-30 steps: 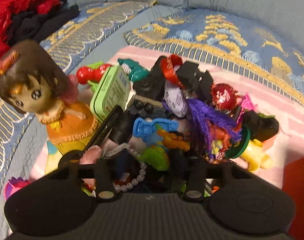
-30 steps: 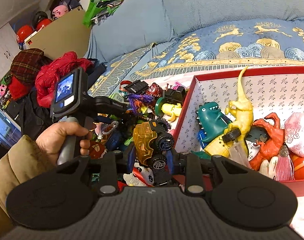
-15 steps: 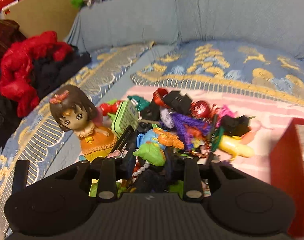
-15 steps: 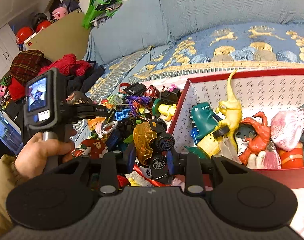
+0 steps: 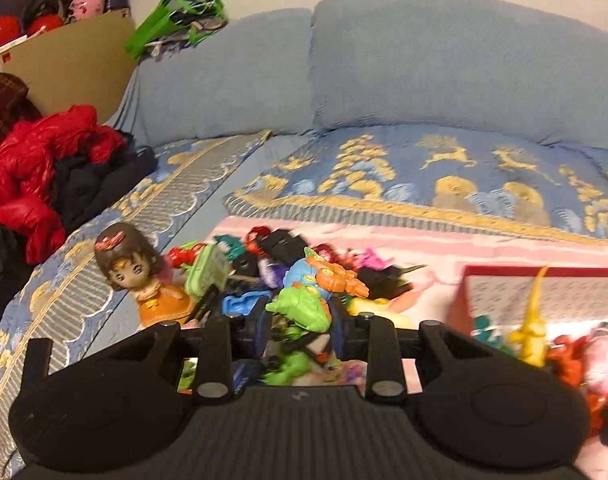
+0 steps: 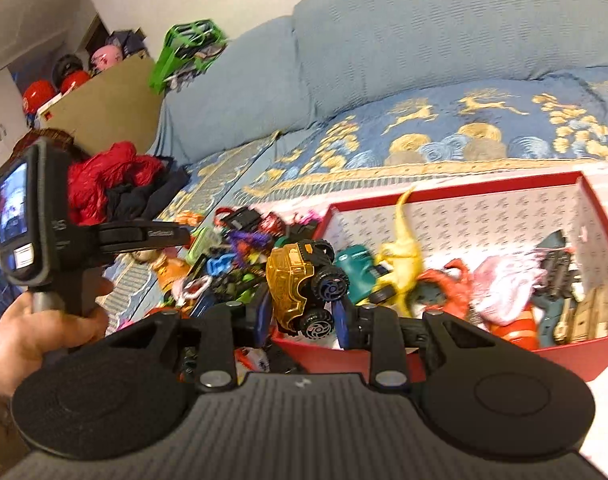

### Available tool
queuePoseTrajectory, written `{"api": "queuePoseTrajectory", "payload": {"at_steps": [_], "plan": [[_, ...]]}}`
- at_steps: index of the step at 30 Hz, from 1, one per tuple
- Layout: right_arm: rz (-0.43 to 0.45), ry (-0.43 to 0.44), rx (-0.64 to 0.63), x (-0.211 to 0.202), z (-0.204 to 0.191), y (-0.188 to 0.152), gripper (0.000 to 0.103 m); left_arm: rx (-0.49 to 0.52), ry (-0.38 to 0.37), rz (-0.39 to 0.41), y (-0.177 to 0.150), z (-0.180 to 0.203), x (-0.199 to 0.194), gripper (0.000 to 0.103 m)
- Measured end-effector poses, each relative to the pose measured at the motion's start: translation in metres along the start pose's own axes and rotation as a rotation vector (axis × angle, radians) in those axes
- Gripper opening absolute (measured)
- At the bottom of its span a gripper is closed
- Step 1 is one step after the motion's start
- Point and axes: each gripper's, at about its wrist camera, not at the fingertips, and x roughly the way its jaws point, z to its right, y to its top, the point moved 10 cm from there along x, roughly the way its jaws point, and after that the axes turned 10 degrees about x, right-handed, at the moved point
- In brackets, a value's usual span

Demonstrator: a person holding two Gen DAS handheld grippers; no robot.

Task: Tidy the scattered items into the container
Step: 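Carry the held toys to the box and release them from both grippers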

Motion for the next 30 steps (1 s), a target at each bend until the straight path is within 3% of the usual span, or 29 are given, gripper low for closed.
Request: {"api": "queuePoseTrajectory", "payload": {"at_steps": [7,12,19,23,27,30], "plan": [[0.075,-0.07,0.079,-0.015,0.054,0.033,0.03,-0.087,-0.201,0.021,0.018,0.035,-0.018,0.032],[0.096,-0.123,0.109,-0.013,0.087,0.043,0.03,-0.068,-0.338,0.031,0.027,0.077,-0.022,0.032],[0.082,-0.161,0.12,-0.002,0.109,0.037,0.03,0.011,-0.436,-0.002,0.009,0.127,-0.016,0.032],[0.058,-0.186,0.127,0.011,0.118,0.035,0.032,0.023,-0.499,-0.075,-0.008,0.149,0.0,0.032],[0.049,-0.228,0.116,0.02,0.124,0.031,0.035,0.049,-0.474,-0.121,-0.019,0.158,0.013,0.034],[0.045,-0.237,0.112,0.021,0.127,0.028,0.036,0.038,-0.461,-0.106,-0.018,0.152,0.013,0.046]]}}
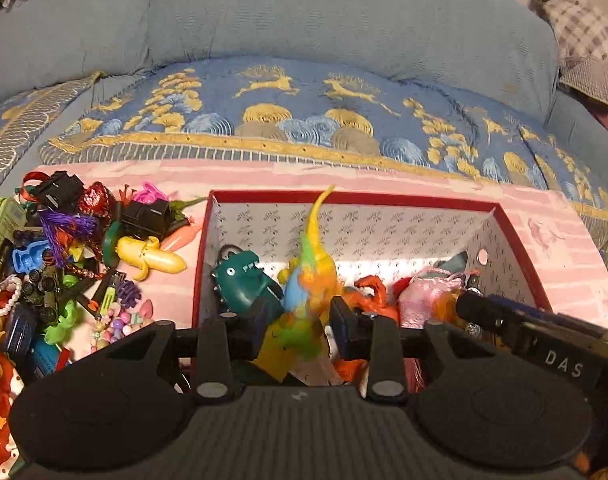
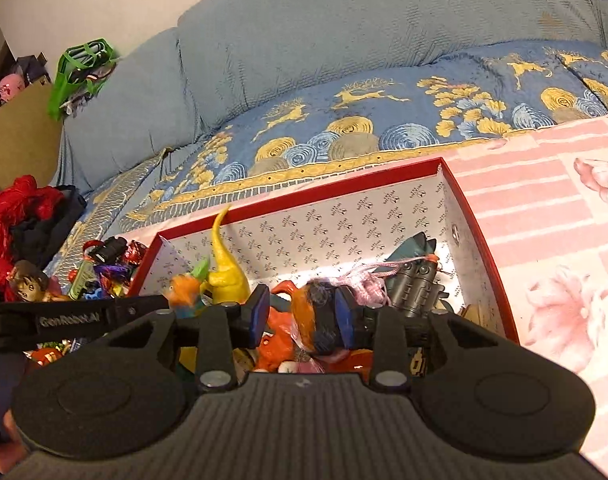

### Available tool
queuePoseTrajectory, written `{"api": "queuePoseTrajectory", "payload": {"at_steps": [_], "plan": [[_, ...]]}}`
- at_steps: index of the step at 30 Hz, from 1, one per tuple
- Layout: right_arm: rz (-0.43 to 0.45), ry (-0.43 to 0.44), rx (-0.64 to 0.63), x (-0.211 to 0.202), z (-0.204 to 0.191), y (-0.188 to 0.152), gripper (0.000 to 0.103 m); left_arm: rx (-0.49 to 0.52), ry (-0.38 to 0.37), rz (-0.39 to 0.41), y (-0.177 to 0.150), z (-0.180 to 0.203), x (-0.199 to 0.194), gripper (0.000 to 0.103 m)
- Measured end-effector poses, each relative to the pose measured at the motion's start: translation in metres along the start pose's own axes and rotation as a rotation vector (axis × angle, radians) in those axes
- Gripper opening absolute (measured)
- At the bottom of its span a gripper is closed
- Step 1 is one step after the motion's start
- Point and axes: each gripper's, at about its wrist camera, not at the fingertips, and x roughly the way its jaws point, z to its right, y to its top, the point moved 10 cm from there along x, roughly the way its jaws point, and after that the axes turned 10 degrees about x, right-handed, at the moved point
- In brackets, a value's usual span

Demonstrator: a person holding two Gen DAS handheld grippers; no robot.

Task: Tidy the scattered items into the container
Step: 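Carry the held toys to the box and release them from both grippers, then move both grippers back toward the toy heap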

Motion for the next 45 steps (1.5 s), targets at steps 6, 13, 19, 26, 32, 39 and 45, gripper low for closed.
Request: {"api": "queuePoseTrajectory", "payload": {"at_steps": [6,13,19,26,32,39,45], "plan": [[-0.001,0.014,-0.013,-0.01,-0.009,-0.005,0.036,-0.058,0.013,0.034,0.002,-0.018,-0.019,0.047],[-0.013,0.063,-0.053,-0.027,-0.034,-0.02,0.036,-0.146,0.072,0.049,-0.023,-0.064,-0.048,0.048],[-0.065,0.162,-0.135,-0.044,-0.073,-0.05,0.036,-0.218,0.156,-0.012,-0.073,-0.118,-0.065,0.047],[-0.184,0.219,-0.214,-0.037,-0.108,-0.105,0.036,-0.289,0.179,-0.034,-0.093,-0.147,-0.063,0.047],[-0.204,0.224,-0.266,-0.029,-0.129,-0.119,0.036,-0.339,0.2,-0.03,-0.082,-0.175,-0.042,0.05],[-0.21,0.216,-0.268,-0.016,-0.138,-0.114,0.036,-0.265,0.209,-0.116,-0.066,-0.191,0.017,0.05],[-0.19,0.228,-0.263,-0.009,-0.145,-0.102,0.036,-0.357,0.183,-0.125,-0.058,-0.211,0.038,0.05]]}}
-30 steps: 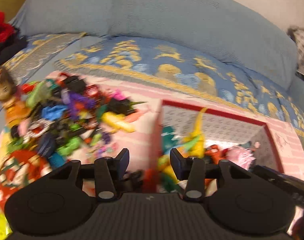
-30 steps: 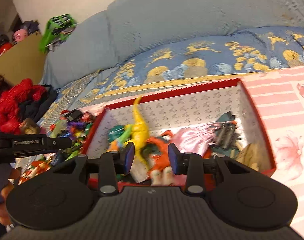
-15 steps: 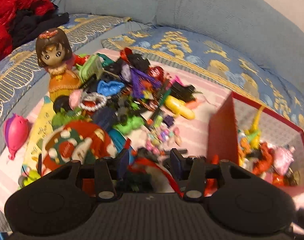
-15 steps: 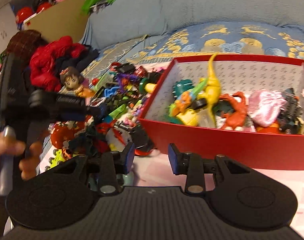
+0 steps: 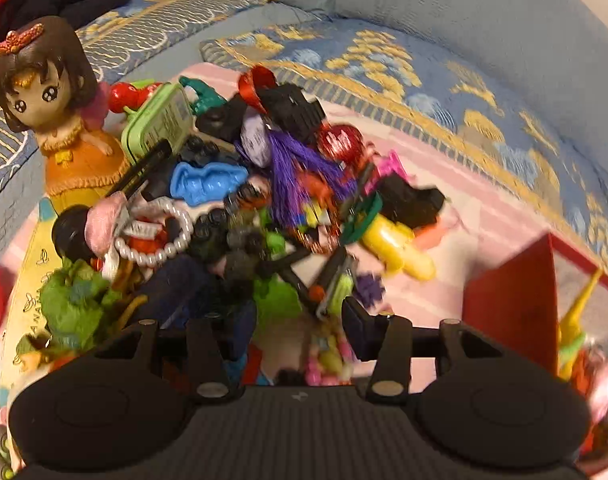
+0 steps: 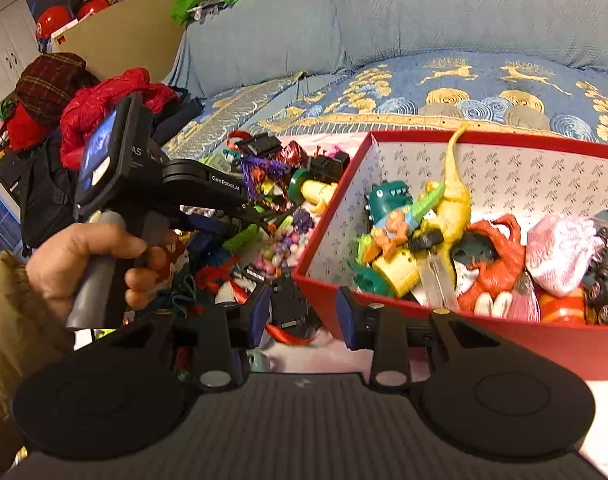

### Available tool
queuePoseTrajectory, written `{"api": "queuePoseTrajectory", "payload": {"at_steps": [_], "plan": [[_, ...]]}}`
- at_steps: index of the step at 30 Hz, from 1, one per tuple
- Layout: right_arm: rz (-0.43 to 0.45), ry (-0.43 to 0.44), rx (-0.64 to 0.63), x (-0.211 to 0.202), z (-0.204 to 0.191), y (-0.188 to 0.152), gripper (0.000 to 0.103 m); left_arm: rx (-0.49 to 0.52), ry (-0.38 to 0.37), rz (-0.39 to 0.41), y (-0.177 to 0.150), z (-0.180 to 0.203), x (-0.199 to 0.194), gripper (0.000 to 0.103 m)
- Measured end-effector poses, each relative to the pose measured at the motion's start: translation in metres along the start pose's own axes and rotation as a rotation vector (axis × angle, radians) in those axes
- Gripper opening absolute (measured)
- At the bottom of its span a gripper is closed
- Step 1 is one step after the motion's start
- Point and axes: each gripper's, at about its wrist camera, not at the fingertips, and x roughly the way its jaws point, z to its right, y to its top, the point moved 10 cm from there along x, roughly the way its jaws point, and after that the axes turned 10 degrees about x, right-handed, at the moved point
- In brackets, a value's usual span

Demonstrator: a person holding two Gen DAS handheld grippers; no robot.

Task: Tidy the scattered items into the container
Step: 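Move both grippers back toward the toy heap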

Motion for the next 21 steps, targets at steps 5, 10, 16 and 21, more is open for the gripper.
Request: {"api": "queuePoseTrajectory", "payload": {"at_steps": [5,10,16,21], "plan": [[0.011,0.01,0.01,0.005,-0.001,0.012,0.036,0.079,0.029,-0.022,0.007,0.011,0.019,0.049],[0.016,0.028,0.021,0.002,-0.001,0.014,0.036,0.099,0.04,-0.039,0.016,0.011,0.04,0.049],[0.022,0.025,0.033,0.001,0.002,0.016,0.036,0.21,0.082,-0.061,0.018,0.02,0.05,0.047],[0.03,0.026,0.031,-0.002,0.002,0.019,0.036,0.251,0.058,-0.07,0.009,0.028,0.047,0.039]]}}
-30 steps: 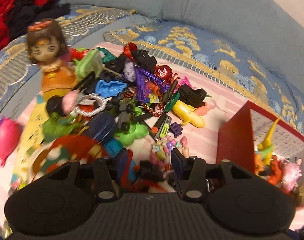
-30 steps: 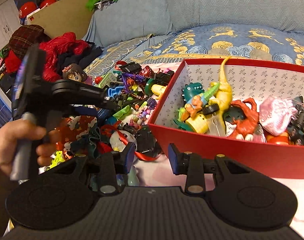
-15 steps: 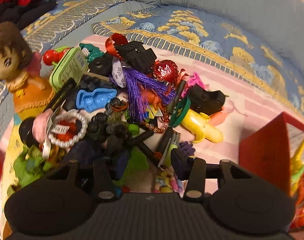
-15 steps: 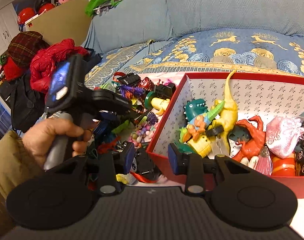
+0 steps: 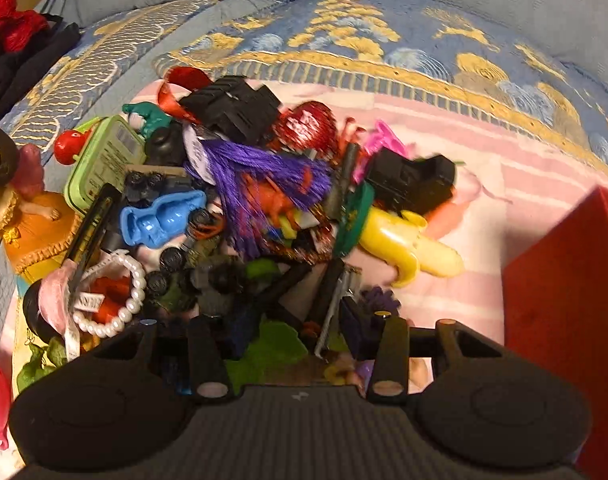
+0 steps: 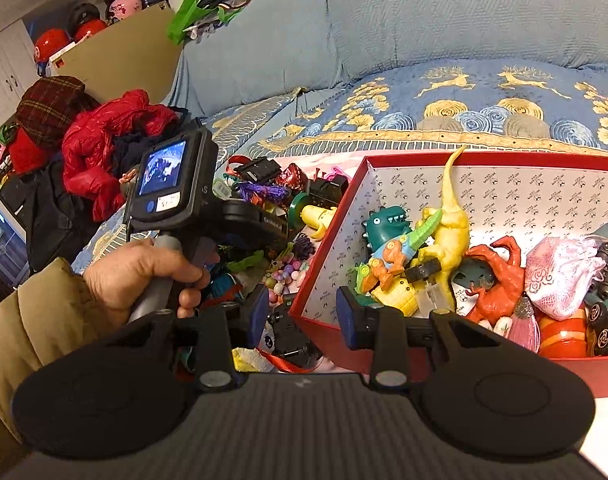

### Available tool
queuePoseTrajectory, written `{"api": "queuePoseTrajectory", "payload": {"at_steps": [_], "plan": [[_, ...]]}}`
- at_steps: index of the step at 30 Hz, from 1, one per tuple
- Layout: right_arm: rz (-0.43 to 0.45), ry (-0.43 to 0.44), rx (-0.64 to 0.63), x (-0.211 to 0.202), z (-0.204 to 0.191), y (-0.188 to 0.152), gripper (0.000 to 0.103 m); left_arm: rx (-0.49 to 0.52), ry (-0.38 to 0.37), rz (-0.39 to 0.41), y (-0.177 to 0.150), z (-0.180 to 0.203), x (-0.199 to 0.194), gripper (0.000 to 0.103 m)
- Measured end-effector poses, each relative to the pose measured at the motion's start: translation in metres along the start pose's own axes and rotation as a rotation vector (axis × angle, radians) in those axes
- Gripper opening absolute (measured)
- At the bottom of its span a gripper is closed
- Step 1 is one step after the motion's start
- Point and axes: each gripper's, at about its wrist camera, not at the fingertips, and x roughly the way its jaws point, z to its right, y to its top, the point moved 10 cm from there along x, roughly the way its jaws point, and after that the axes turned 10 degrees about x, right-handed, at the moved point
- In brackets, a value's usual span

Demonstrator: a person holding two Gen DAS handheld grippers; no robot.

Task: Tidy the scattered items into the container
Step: 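Move both grippers back toward the toy heap, then grasp the yellow banana toy with the right gripper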

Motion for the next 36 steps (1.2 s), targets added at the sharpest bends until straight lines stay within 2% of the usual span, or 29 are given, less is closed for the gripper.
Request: {"api": "queuePoseTrajectory", "payload": {"at_steps": [2,5,8,10,11,14,17,22,24,26,32,33,34,36], "plan": [[0.002,0.002,-0.007,-0.001,-0.002,0.001,0.036,0.013,-0.033,-0.007,-0.001,0.007,0.005,0.038],[0.004,-0.001,-0.014,0.0,-0.004,0.004,0.036,-0.041,-0.051,-0.038,-0.002,0.003,0.017,0.037],[0.012,-0.014,-0.014,0.001,-0.002,0.011,0.036,-0.089,-0.072,-0.027,-0.002,-0.005,0.017,0.026],[0.021,-0.018,-0.017,0.003,-0.001,0.017,0.036,-0.094,-0.09,-0.014,-0.006,-0.008,0.013,0.023],[0.026,-0.021,-0.022,0.005,-0.002,0.021,0.036,-0.105,-0.097,-0.003,-0.009,-0.01,0.009,0.023],[0.026,-0.019,-0.028,0.017,-0.007,0.032,0.036,-0.171,-0.136,0.057,-0.016,-0.019,-0.01,0.009],[0.015,-0.005,-0.025,0.034,-0.017,0.045,0.036,-0.253,-0.157,0.138,-0.023,-0.037,-0.036,0.009],[-0.026,-0.03,-0.024,0.082,-0.036,0.064,0.036,-0.414,-0.181,0.214,-0.046,-0.073,-0.069,0.009],[-0.05,-0.082,-0.016,0.109,-0.04,0.069,0.036,-0.476,-0.196,0.248,-0.055,-0.084,-0.08,0.009],[-0.074,-0.151,-0.075,0.139,-0.046,0.071,0.036,-0.504,-0.202,0.278,-0.06,-0.089,-0.09,0.009],[-0.222,-0.394,-0.253,0.226,-0.038,0.065,0.036,-0.502,-0.192,0.328,-0.062,-0.1,-0.105,0.009],[-0.245,-0.443,-0.289,0.237,-0.035,0.063,0.038,-0.503,-0.198,0.335,-0.062,-0.102,-0.106,0.009],[-0.279,-0.477,-0.308,0.247,-0.031,0.059,0.044,-0.505,-0.206,0.339,-0.062,-0.103,-0.106,0.009],[-0.341,-0.505,-0.308,0.264,-0.023,0.051,0.049,-0.508,-0.213,0.341,-0.063,-0.104,-0.105,0.009]]}}
